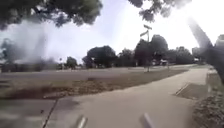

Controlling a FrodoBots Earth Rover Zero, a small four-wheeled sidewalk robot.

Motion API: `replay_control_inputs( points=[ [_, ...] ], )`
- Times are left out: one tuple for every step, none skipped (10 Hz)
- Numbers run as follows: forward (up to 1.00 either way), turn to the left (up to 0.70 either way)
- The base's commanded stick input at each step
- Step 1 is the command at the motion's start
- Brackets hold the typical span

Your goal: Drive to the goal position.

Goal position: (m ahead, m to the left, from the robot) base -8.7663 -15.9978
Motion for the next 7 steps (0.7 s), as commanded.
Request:
replay_control_inputs(
  points=[
    [0.7, -0.23],
    [0.7, -0.23],
    [0.7, -0.23],
    [0.7, -0.23],
    [0.7, -0.23],
    [0.7, -0.23],
    [0.7, -0.23]
  ],
)
